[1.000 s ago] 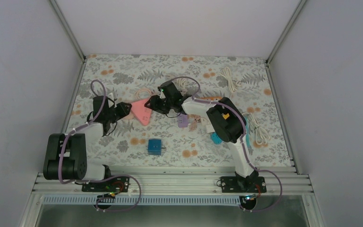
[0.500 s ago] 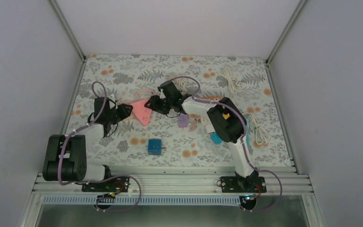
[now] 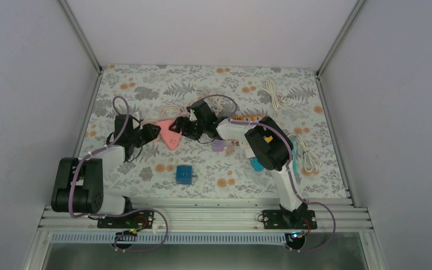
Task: Insert the plug
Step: Pick up the plug from the center of the board.
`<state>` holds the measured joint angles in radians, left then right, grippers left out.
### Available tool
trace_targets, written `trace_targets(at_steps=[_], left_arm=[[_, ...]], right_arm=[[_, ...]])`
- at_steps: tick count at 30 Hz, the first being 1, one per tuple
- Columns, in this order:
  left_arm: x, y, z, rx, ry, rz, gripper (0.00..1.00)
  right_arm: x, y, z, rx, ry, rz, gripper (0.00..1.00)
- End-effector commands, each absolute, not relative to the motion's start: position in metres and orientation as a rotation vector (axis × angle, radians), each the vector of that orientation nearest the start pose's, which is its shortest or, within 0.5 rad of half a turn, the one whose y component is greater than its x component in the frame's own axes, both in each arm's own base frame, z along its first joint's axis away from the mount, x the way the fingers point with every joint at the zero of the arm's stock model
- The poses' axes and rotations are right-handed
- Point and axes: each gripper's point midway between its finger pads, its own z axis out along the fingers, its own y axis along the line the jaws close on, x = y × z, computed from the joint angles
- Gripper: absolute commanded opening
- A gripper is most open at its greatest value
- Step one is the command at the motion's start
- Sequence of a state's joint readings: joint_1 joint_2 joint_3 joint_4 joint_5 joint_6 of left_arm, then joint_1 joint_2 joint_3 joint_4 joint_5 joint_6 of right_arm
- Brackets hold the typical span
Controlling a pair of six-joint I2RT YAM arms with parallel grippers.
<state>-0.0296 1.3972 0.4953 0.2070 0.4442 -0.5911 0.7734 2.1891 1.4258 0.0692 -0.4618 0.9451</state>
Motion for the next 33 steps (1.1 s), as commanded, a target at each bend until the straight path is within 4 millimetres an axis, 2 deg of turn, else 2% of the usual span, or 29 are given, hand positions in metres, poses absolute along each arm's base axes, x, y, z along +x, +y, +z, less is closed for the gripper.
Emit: trace_targets(at_steps=[1, 8, 15, 23, 24, 29, 33], left_arm=[[0.314, -0.075, 0.027, -0.522, 2.49, -0.731, 0.27], [0.315, -0.076, 0.029, -0.535, 2.489, -0.743, 0.27], [0.311, -0.077, 0.026, -0.55, 2.499, -0.754, 0.27], [0.31, -0.076, 0.022, -0.561, 2.507, -0.752, 0.27], [0.309, -0.076, 0.022, -0.562, 2.508, -0.751, 0.27], [0.31, -0.076, 0.023, -0.557, 2.508, -0.758, 0.27], [0.313, -0.076, 0.029, -0.549, 2.497, -0.763, 0.27]], right_arm=[[0.353, 0.455, 0.059, -0.092, 2.557, 1.311, 0.82], [0.356, 0.456, 0.055, -0.04, 2.52, 1.349, 0.94], [0.352, 0.466, 0.067, -0.052, 2.421, 1.511, 0.96], [0.35, 0.476, 0.075, -0.066, 2.345, 1.621, 0.91], [0.35, 0.477, 0.078, -0.074, 2.332, 1.636, 0.87], [0.341, 0.477, 0.11, -0.107, 2.198, 1.775, 0.75], [0.333, 0.472, 0.129, -0.113, 2.134, 1.836, 0.72]])
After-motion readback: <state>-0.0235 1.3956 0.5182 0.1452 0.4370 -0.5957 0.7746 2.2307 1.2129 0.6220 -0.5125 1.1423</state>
